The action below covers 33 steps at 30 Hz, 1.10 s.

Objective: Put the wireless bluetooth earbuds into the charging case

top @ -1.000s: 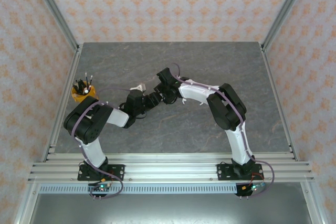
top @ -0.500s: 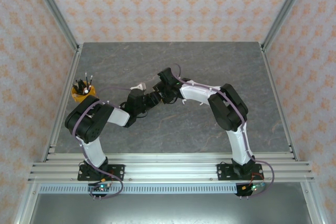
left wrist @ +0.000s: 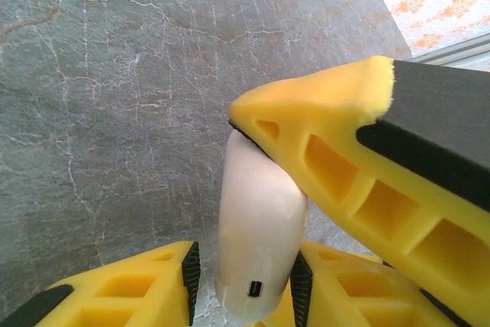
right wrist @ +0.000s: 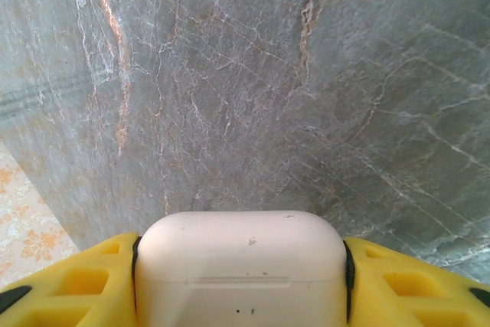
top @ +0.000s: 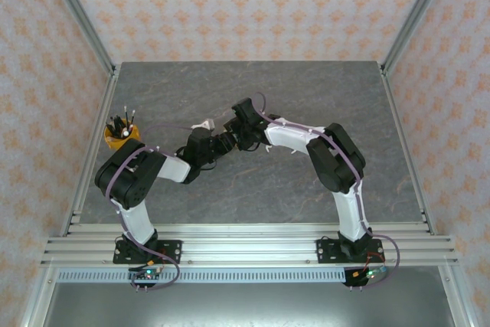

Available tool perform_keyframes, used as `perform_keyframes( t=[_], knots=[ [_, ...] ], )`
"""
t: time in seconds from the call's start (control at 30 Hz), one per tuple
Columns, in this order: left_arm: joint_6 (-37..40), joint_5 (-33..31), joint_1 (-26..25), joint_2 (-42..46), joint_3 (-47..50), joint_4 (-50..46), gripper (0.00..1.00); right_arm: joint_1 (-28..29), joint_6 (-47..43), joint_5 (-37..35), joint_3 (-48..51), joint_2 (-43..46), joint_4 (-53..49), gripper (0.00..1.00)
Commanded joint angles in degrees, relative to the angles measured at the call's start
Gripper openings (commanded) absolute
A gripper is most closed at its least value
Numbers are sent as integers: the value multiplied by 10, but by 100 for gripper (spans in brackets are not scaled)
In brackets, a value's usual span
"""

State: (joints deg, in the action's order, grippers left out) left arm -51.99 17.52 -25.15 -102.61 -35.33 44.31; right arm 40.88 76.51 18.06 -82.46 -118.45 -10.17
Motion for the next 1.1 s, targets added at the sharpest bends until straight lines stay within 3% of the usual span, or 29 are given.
perform_keyframes(
  t=[0.0, 0.47, 0.7, 0.9, 1.07],
  knots=[
    [7, -38, 3, -9, -32, 25, 38, 7, -5, 18, 16, 22, -32, 53],
    [-12, -61, 3, -28, -46, 53, 37, 7, 4, 26, 28, 29, -26, 52],
    [-13, -71, 3, -24, -50, 53, 21, 7, 4, 28, 30, 31, -28, 52],
    [-4, -65, 3, -12, -51, 29, 15, 7, 4, 27, 28, 35, -24, 52],
    [8, -53, 3, 1, -47, 2, 10, -6, -2, 24, 27, 45, -25, 66]
  ],
)
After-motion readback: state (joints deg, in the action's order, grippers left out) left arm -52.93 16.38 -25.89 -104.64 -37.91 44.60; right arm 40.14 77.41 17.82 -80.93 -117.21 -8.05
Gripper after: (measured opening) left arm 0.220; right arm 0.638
